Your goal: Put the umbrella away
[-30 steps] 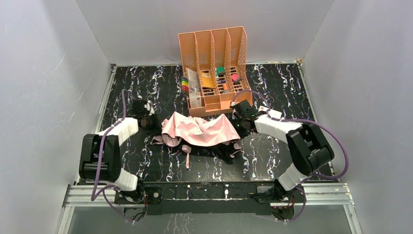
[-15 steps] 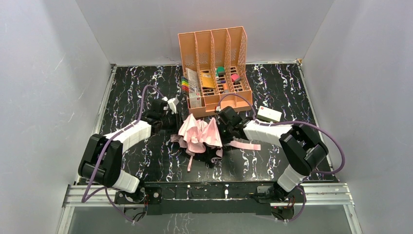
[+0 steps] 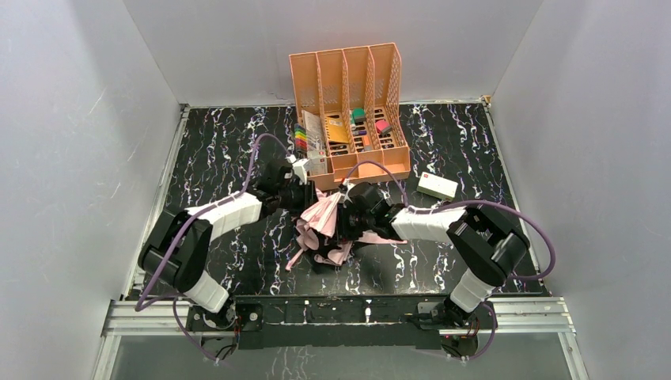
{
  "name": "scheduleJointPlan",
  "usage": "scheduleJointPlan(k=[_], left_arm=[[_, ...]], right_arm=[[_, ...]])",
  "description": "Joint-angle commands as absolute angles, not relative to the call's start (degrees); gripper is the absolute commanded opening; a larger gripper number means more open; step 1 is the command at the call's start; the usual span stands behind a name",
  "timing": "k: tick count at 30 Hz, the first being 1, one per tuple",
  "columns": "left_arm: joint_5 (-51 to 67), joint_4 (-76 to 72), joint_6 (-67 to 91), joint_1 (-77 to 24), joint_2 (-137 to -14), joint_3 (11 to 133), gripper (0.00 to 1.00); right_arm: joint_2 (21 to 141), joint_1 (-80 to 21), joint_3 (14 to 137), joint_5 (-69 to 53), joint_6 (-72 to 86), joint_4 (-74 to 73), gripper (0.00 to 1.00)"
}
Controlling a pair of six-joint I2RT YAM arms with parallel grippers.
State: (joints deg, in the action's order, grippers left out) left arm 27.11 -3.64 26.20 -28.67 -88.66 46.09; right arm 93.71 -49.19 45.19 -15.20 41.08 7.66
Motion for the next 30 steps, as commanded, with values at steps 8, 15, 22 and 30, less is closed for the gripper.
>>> scheduleJointPlan(k=[8, 15, 22, 30], left_arm=[[24.8, 10.3, 13.8, -30.0, -94.0, 63.3, 0.44], [22.4, 11.3, 13.0, -27.1, -89.0, 64.2, 0.56], [19.7, 13.9, 13.8, -25.0, -81.4, 62.6, 0.61], [15.7, 18.1, 16.5, -24.9, -70.6, 56.3, 0.65]], right_arm=[[74.3, -50.7, 42.3, -8.0, 33.5, -3.7, 0.49], [60.7, -50.6, 43.8, 3.8, 28.3, -23.4, 0.57], [61.8, -48.6, 48.8, 12.9, 25.4, -34.3, 0.69], [66.9, -42.9, 48.0, 1.0, 19.1, -31.1, 0.7]])
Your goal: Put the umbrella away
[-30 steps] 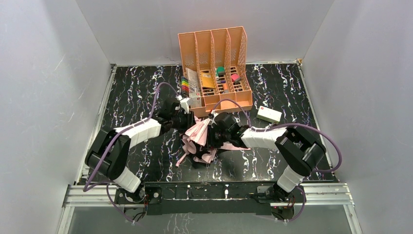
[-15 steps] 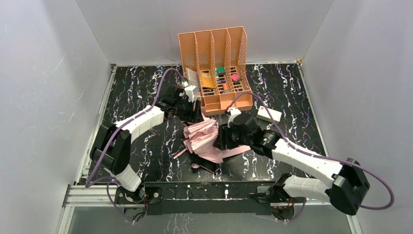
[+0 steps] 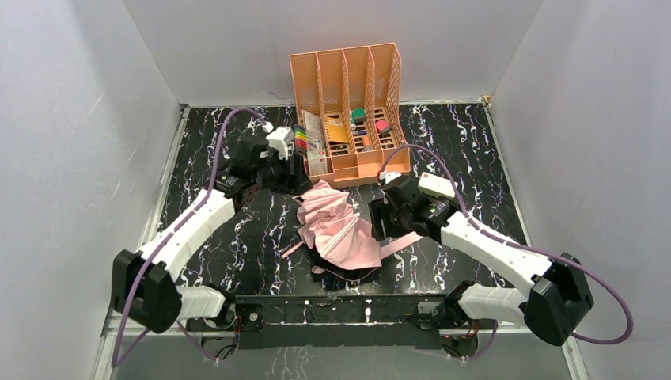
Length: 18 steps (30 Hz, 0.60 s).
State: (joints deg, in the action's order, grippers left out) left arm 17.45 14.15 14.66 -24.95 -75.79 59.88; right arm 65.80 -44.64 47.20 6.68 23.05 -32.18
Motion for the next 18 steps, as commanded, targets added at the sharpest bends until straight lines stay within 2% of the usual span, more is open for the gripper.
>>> scheduleJointPlan(k=[1, 7, 11, 18], left_arm=[[16.0, 18.3, 17.4, -24.9, -69.8, 55.1, 0.65], [19.7, 15.6, 22.8, -25.2, -66.5, 47.0, 0.63], [21.1, 13.1, 24.4, -25.3, -66.5, 44.8, 0.63], [22.0, 10.5, 23.7, -25.4, -71.4, 47.2, 0.62]], right_arm=[[67.3, -42.7, 47.4, 0.4, 19.1, -30.1, 0.69], [71.9, -42.7, 43.4, -9.8, 21.5, -20.9, 0.58], [73.1, -45.8, 38.7, -14.9, 28.8, -10.3, 0.57], [76.2, -53.3, 38.0, -19.0, 37.7, 5.3, 0.56]])
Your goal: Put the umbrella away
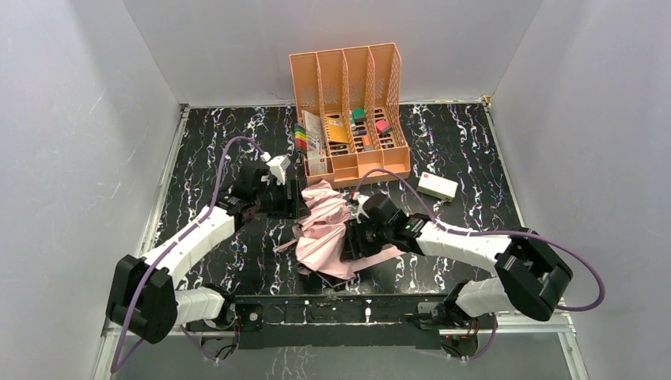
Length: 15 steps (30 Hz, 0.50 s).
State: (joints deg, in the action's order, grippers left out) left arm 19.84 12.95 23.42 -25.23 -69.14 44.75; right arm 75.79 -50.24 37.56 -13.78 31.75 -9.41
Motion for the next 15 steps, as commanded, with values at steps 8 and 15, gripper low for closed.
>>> scheduleJointPlan(k=[8, 15], left_arm=[[17.8, 10.8, 22.3, -25.3, -74.4, 51.4, 0.62], [17.2, 12.9, 21.4, -25.2, -71.9, 51.7, 0.64]], right_arm=[[69.6, -54.1, 40.7, -9.4, 34.7, -7.2, 0.68], [62.1, -54.1, 40.1, -7.5, 30.8, -18.8, 0.77]])
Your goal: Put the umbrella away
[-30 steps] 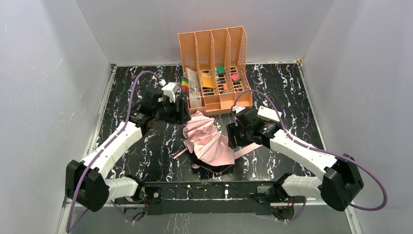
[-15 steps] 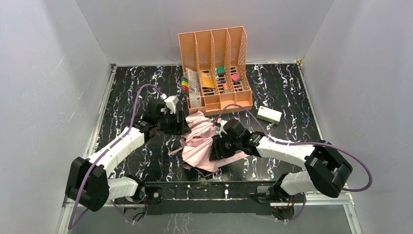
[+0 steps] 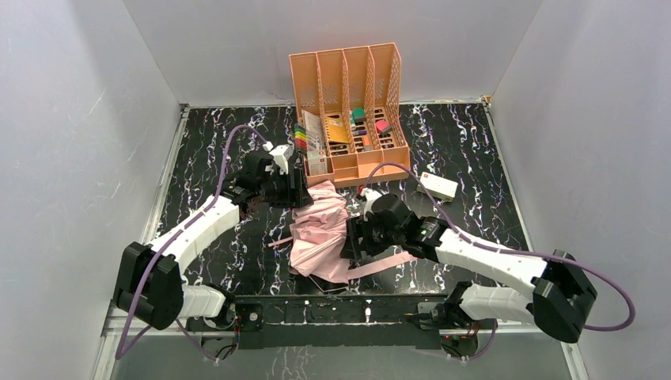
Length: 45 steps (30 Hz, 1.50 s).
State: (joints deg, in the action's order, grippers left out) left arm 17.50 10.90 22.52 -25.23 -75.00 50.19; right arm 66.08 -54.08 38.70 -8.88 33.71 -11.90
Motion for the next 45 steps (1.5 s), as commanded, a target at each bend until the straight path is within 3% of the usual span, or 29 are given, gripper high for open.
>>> scheduleJointPlan(k=[1, 7, 13, 33, 45], left_arm=[[17.3, 13.2, 21.4, -25.2, -71.1, 51.5, 0.64], [17.0, 15.3, 22.1, -25.2, -65.7, 49.1, 0.66], [18.1, 15.5, 22.7, -25.2, -64.7, 47.6, 0.66], [18.9, 14.5, 23.4, -25.2, -65.9, 46.5, 0.65], [19.3, 14.4, 23.4, -25.2, -66.3, 46.7, 0.65]], right_arm=[[61.0, -54.1, 39.4, -8.1, 30.2, -19.2, 0.78], [55.1, -54.1, 34.6, -15.7, 24.4, -17.3, 0.78], [57.7, -54.1, 30.5, -24.3, 19.1, -6.9, 0.79], [71.5, -54.2, 23.5, -21.2, 22.1, 19.1, 0.75], [62.7, -54.2, 21.2, -11.8, 29.4, 16.1, 0.76]])
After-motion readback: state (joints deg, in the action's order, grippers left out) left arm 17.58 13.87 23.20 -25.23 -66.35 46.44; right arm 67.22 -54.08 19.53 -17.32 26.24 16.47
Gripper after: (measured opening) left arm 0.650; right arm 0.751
